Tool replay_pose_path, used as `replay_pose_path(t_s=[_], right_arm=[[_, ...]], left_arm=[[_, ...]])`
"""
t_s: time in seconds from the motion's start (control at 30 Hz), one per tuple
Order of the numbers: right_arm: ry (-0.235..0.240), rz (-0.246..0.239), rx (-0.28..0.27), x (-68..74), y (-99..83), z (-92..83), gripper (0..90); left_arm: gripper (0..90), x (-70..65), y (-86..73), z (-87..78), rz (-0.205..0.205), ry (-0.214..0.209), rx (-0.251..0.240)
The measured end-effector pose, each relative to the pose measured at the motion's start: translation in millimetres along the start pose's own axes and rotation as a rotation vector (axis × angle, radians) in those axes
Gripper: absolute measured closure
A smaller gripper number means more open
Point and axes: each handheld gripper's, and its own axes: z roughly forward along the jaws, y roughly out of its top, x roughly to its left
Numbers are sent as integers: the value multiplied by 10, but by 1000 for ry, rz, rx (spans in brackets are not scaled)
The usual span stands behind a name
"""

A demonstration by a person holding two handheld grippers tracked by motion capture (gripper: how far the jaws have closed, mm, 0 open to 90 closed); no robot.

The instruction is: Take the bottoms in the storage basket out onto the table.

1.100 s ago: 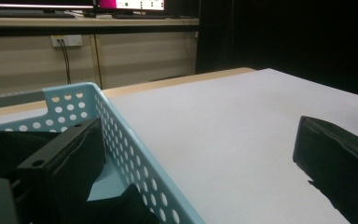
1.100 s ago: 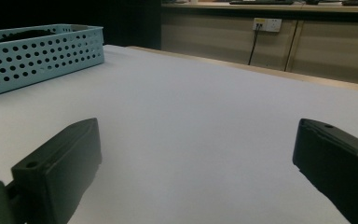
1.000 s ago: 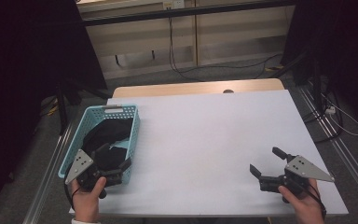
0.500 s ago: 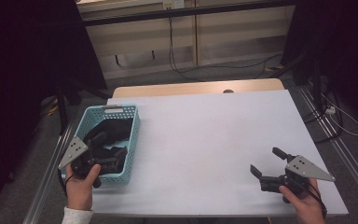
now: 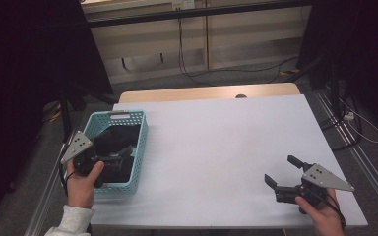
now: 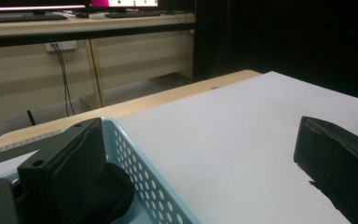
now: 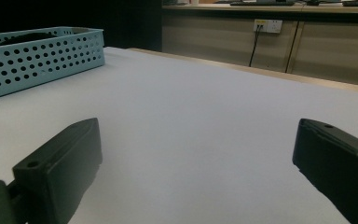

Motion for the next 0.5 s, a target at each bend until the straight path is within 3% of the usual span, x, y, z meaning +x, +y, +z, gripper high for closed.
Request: replay_pose_path(t_s=[0.5], right_arm=[[9,-3,3,2,-5,2,5]], left_arm=[[24,318,-26,93,25,22,71]])
